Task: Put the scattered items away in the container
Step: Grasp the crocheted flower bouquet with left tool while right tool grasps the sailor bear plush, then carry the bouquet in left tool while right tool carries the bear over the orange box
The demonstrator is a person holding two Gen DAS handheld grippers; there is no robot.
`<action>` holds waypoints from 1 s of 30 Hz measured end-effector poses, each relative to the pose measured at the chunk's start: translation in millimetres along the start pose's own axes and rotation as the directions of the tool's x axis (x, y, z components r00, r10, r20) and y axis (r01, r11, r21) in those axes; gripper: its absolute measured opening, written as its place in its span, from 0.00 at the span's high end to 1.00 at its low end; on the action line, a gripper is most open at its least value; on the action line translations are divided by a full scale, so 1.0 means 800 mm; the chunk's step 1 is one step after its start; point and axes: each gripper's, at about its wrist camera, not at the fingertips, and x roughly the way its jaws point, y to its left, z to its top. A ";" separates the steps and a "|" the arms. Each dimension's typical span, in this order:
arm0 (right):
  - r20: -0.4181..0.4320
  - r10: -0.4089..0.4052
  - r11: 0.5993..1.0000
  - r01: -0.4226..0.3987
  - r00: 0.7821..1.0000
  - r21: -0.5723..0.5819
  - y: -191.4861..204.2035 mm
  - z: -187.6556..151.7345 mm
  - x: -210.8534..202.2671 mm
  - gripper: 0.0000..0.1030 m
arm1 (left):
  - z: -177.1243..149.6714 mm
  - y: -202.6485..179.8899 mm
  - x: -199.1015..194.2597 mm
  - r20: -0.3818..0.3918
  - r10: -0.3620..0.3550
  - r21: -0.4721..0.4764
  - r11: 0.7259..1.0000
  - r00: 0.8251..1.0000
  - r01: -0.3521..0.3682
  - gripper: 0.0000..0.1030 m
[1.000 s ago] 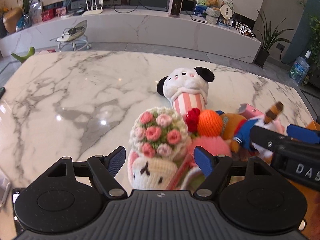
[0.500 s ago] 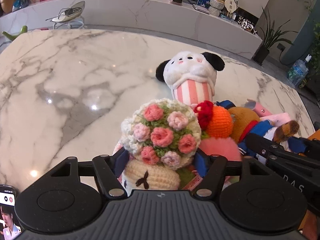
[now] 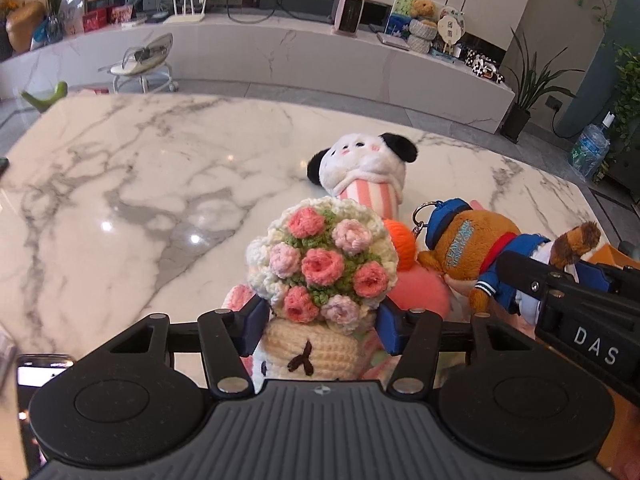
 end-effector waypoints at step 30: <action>0.216 -0.072 0.988 0.040 0.974 0.146 -0.046 -0.078 -0.229 0.58 | -0.083 -0.095 -0.175 0.174 -0.063 0.173 0.984 0.983 0.033 0.38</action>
